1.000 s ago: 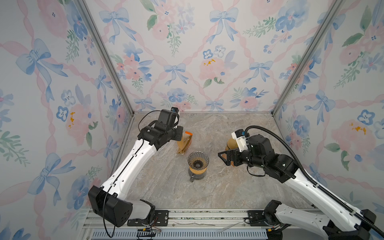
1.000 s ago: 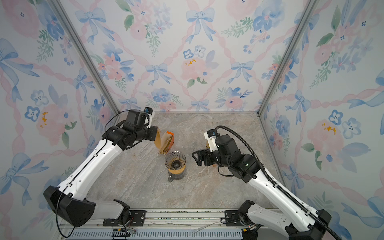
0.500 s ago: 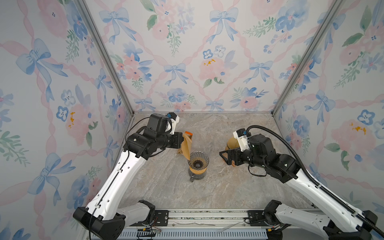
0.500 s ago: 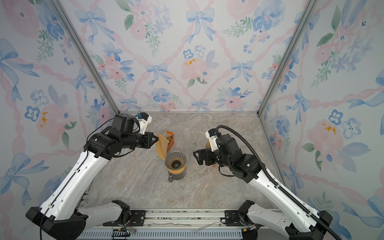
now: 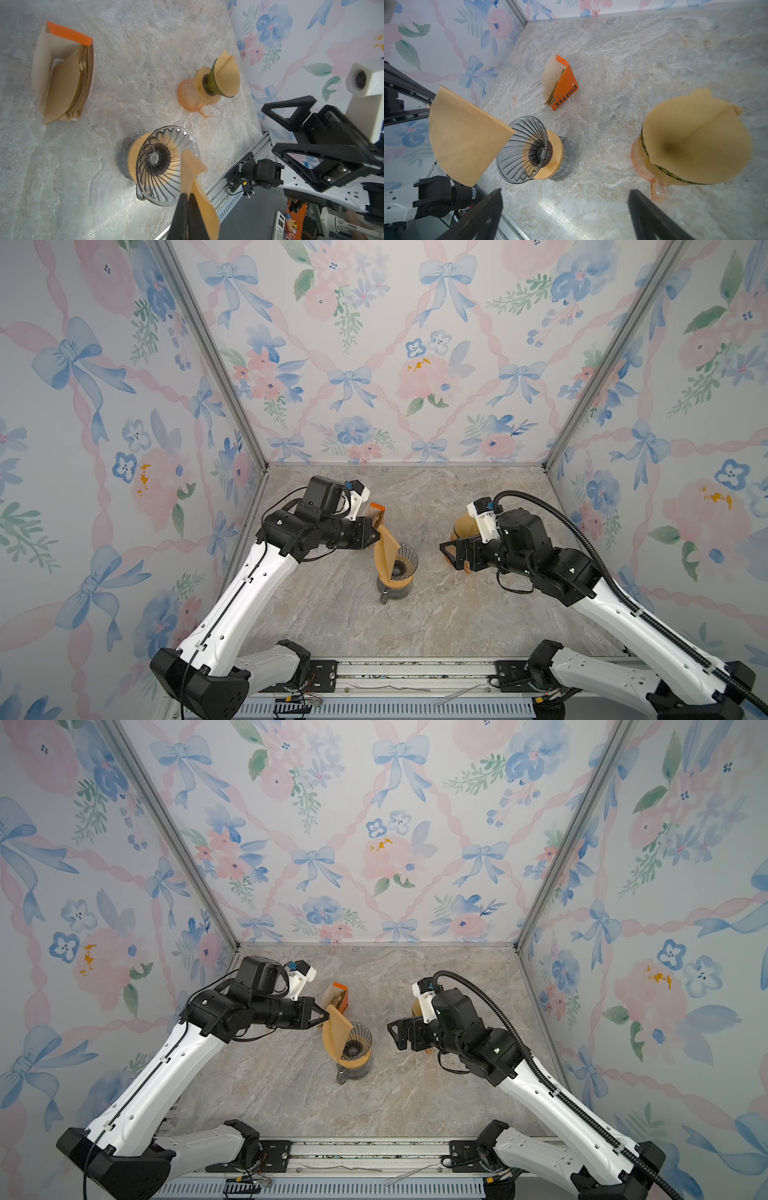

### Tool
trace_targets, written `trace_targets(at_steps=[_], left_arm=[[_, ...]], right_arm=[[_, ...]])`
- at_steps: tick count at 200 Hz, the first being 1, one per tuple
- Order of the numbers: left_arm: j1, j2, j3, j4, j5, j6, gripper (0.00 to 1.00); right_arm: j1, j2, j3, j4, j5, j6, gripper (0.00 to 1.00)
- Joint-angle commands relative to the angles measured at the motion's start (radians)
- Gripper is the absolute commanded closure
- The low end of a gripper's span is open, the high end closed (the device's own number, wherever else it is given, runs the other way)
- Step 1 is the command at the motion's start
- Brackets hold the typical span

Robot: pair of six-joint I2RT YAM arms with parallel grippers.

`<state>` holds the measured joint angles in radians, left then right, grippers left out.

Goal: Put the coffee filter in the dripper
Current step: 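Pinch one brown paper filter with the left gripper and lift it out, then carry the filter over the glass dripper with the left gripper while the right approaches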

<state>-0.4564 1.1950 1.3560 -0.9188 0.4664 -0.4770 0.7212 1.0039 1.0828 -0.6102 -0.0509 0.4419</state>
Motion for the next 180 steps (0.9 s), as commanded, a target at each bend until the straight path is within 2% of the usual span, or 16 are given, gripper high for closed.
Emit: trace_targets(at_steps=[1, 64, 125, 149, 180], left_arm=[[-0.011, 0.014, -0.022, -0.006, 0.016, -0.023, 1.00], [-0.023, 0.060, -0.057, 0.028, -0.017, -0.048, 1.00], [-0.057, 0.113, -0.053, 0.048, -0.105, -0.068, 0.91], [-0.073, 0.130, -0.051, 0.049, -0.138, -0.069, 0.78], [-0.085, 0.137, -0.047, 0.047, -0.179, -0.063, 0.70]], right_arm=[[-0.004, -0.008, 0.020, -0.001, -0.005, 0.016, 0.04], [-0.004, -0.006, 0.019, 0.006, -0.008, 0.024, 0.04], [-0.001, 0.029, 0.039, -0.003, -0.028, 0.047, 0.04], [0.003, 0.050, 0.054, -0.011, -0.023, 0.052, 0.04], [0.009, 0.088, 0.079, -0.034, -0.023, 0.056, 0.04]])
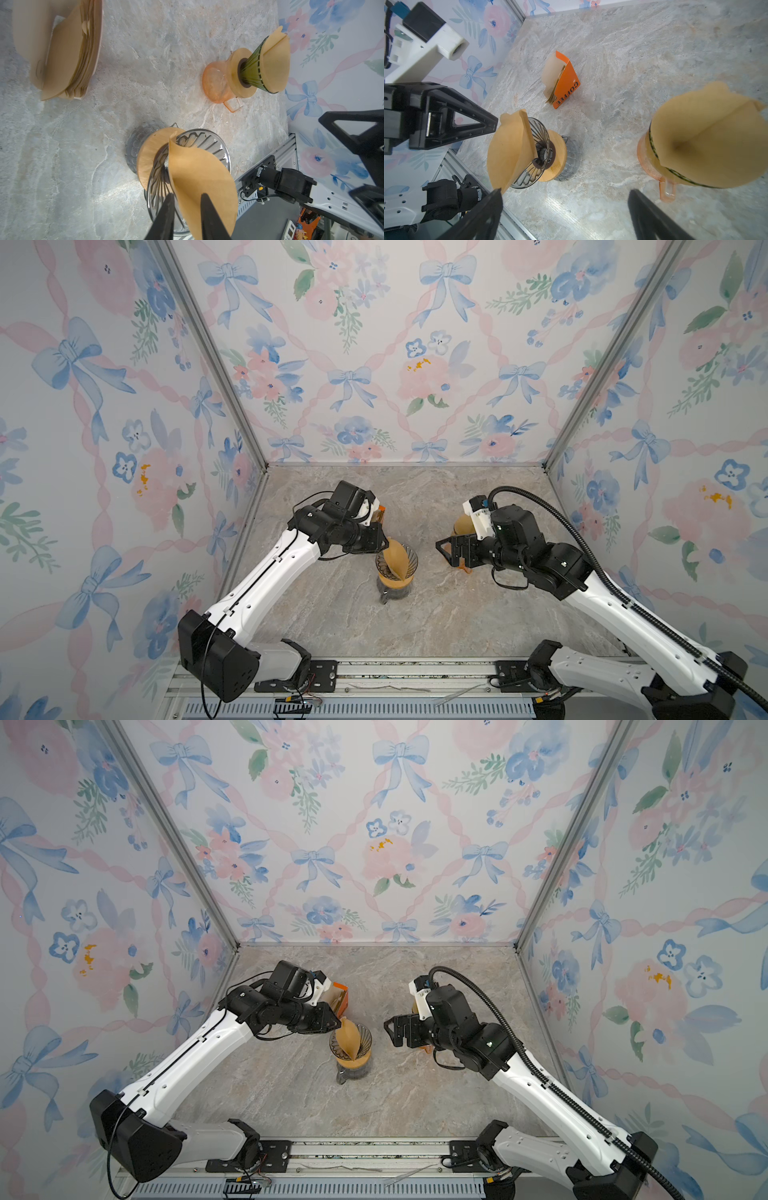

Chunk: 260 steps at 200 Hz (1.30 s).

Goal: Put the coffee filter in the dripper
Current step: 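Carry the filter over the glass dripper with the left gripper while the right approaches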

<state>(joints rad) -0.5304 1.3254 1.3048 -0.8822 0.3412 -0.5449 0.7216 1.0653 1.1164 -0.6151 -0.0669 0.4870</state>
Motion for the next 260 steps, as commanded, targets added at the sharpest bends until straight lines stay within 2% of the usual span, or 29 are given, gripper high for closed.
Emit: trace_targets(at_steps=[1, 12, 32, 66, 91, 123, 173, 228, 247, 260], left_arm=[[-0.010, 0.006, 0.005, 0.010, -0.057, 0.005, 0.70], [-0.011, -0.002, 0.009, 0.010, -0.068, 0.010, 0.67], [-0.013, -0.029, 0.024, 0.000, -0.103, 0.031, 0.57], [-0.026, -0.069, 0.064, -0.109, -0.203, 0.089, 0.44], [-0.029, -0.093, 0.039, -0.134, -0.152, 0.101, 0.30], [-0.082, -0.077, 0.011, -0.132, -0.152, 0.085, 0.26], [-0.092, -0.033, 0.003, -0.128, -0.207, 0.055, 0.11], [-0.091, -0.015, -0.032, -0.118, -0.243, 0.027, 0.09], [-0.091, -0.013, -0.045, -0.109, -0.246, 0.024, 0.03], [-0.091, -0.010, -0.054, -0.101, -0.246, 0.023, 0.02]], right_arm=[[0.010, 0.028, 0.047, -0.030, -0.007, 0.010, 0.04], [0.017, 0.042, 0.057, -0.037, -0.011, 0.006, 0.04], [0.042, 0.070, 0.081, -0.056, -0.003, -0.006, 0.04], [0.074, 0.119, 0.121, -0.068, 0.003, -0.021, 0.04], [0.097, 0.179, 0.175, -0.097, -0.001, -0.048, 0.04], [0.126, 0.269, 0.256, -0.141, 0.021, -0.060, 0.04], [0.166, 0.399, 0.344, -0.170, 0.045, -0.048, 0.04], [0.178, 0.471, 0.338, -0.142, 0.042, -0.037, 0.04], [0.179, 0.484, 0.334, -0.135, 0.042, -0.034, 0.04], [0.180, 0.492, 0.335, -0.133, 0.043, -0.035, 0.04]])
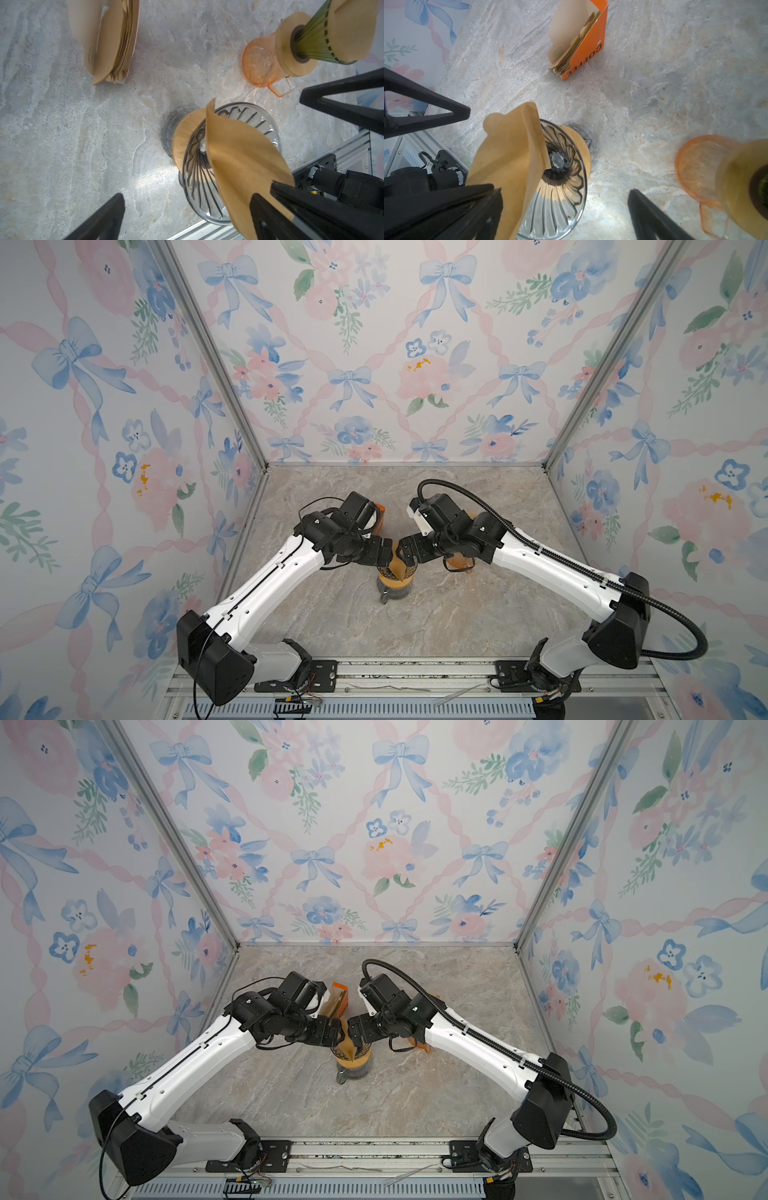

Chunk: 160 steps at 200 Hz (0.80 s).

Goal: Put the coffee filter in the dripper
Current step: 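Carry the filter over the glass dripper with the left gripper while the right approaches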

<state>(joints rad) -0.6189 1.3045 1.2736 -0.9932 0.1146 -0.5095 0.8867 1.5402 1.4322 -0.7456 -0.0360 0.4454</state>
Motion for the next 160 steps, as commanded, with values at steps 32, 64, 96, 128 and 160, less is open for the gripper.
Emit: trace_targets(at_steps=[32, 64, 96, 128, 160], left_arm=[[-0.003, 0.021, -0.035, 0.014, -0.039, -0.012, 0.02], [-0.003, 0.028, -0.040, 0.021, -0.050, -0.012, 0.02], [-0.003, 0.031, -0.044, 0.029, -0.049, -0.014, 0.02], [-0.002, 0.033, -0.060, 0.048, -0.047, -0.018, 0.02], [-0.003, 0.034, -0.074, 0.062, -0.051, -0.021, 0.02]], right_arm=[[0.014, 0.041, 0.015, -0.001, 0.021, 0.009, 0.04], [0.014, 0.056, 0.005, 0.005, 0.024, 0.009, 0.04], [0.014, 0.073, 0.006, -0.009, 0.047, 0.003, 0.04], [0.013, 0.093, 0.013, -0.037, 0.068, 0.009, 0.04], [0.008, 0.100, 0.004, -0.048, 0.086, 0.016, 0.04]])
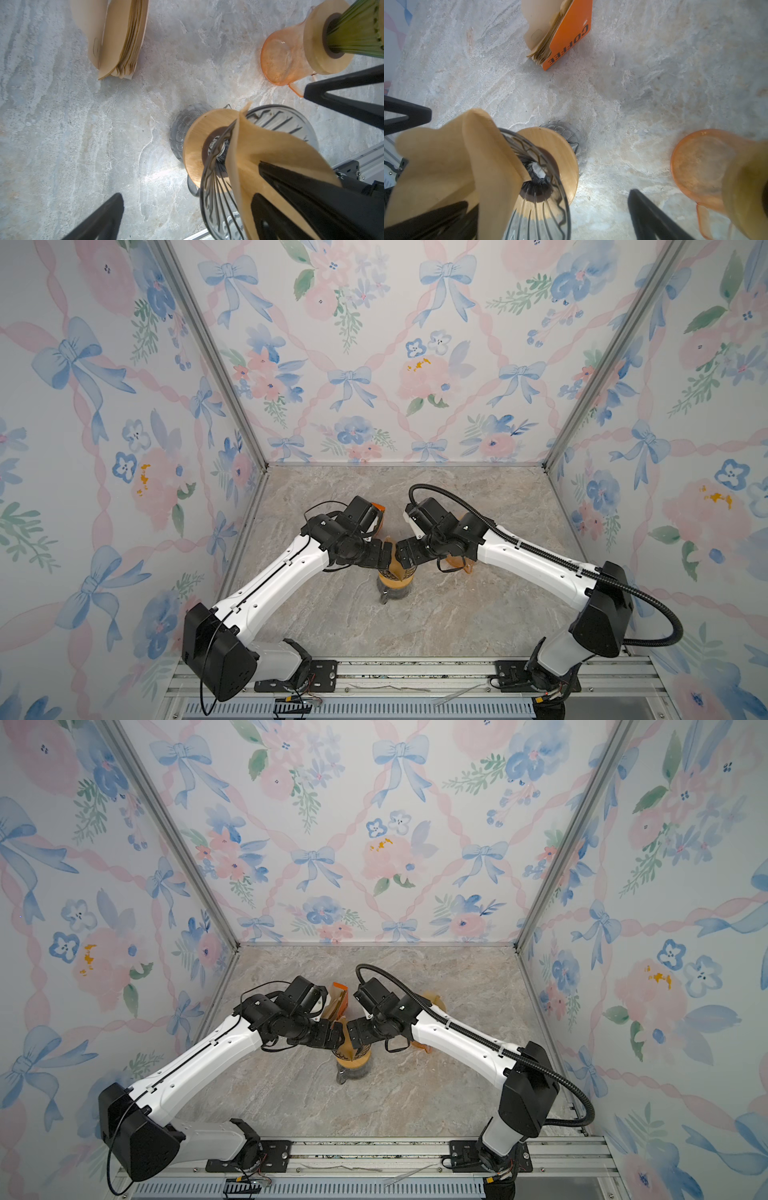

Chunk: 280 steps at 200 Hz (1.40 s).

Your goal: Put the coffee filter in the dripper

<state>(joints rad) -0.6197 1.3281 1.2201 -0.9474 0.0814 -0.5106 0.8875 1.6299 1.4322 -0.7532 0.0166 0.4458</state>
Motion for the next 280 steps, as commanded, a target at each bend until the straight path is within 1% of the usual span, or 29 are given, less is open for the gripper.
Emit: trace_targets(at_steps=[1, 38, 145, 280], left_arm=[[-0.002, 0.011, -0.020, 0.016, -0.019, -0.019, 0.02], [0.001, 0.012, -0.039, 0.021, -0.047, -0.018, 0.02], [0.029, 0.012, -0.092, 0.075, -0.007, -0.014, 0.02], [0.050, 0.019, -0.115, 0.084, -0.008, -0.011, 0.02]], right_arm=[[0.007, 0.010, 0.004, -0.040, 0.034, 0.015, 0.04], [-0.008, 0.011, -0.023, -0.036, 0.040, 0.031, 0.04], [-0.030, 0.005, -0.053, -0.046, 0.094, 0.057, 0.04], [-0.033, 0.010, -0.078, -0.027, 0.061, 0.049, 0.04]])
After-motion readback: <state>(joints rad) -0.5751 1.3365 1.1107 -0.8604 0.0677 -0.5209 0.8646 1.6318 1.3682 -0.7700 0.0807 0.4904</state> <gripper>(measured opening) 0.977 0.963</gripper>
